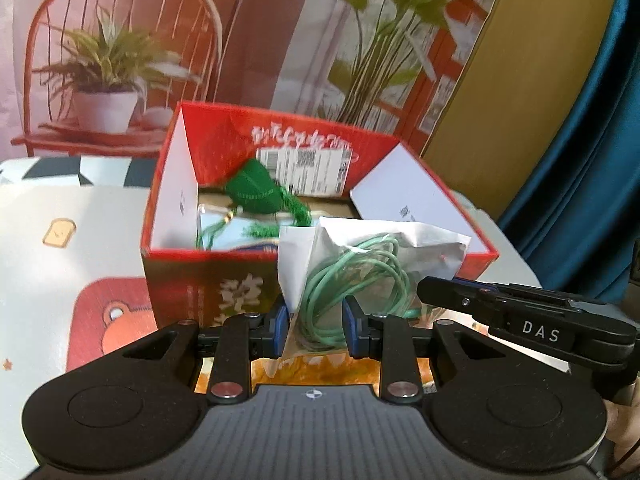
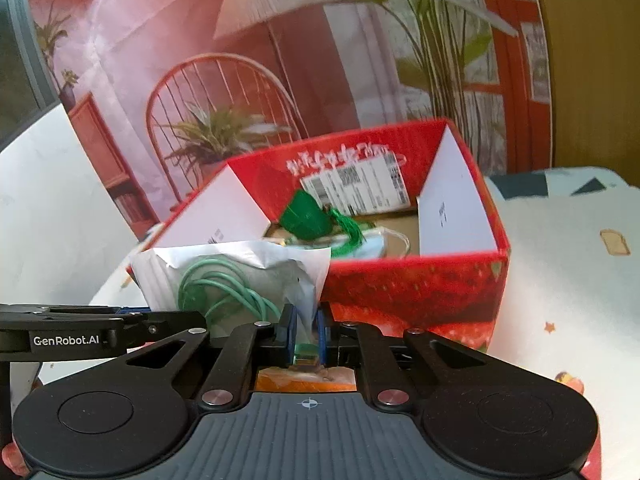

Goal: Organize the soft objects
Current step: 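Lift the white bag with both grippers up over the red box, then lower the white bag into the red box and open both grippers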

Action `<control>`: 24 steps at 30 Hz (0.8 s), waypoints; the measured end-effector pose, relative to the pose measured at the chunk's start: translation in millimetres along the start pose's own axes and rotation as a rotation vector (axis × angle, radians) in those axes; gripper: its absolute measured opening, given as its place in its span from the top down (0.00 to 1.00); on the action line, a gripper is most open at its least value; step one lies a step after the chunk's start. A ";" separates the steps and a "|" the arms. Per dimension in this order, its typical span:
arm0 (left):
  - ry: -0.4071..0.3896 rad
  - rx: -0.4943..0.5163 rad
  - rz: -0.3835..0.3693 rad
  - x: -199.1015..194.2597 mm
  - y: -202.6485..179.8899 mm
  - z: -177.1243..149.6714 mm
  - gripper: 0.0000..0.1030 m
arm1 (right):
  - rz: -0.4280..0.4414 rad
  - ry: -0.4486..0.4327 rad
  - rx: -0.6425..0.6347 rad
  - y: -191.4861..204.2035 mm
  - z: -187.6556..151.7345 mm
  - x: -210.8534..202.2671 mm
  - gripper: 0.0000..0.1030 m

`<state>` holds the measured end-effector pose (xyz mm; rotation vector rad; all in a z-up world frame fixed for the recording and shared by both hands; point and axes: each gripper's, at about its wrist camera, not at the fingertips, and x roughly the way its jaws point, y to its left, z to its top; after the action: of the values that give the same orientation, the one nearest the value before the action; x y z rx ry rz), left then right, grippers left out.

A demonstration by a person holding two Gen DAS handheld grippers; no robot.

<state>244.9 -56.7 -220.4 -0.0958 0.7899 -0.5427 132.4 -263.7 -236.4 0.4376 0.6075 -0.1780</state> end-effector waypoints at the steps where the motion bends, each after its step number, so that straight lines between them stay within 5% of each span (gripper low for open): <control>1: -0.007 0.000 -0.001 -2.9 -0.9 1.8 0.71 | 0.002 -0.009 -0.006 2.4 2.7 -3.1 0.91; 24: -0.138 0.012 -0.022 -36.5 -8.5 52.6 0.71 | 0.008 -0.111 -0.104 28.6 71.2 -23.5 0.91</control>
<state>256.9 -52.0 -157.1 -0.1294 0.6519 -0.5561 158.2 -269.1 -160.5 0.3277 0.5035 -0.1617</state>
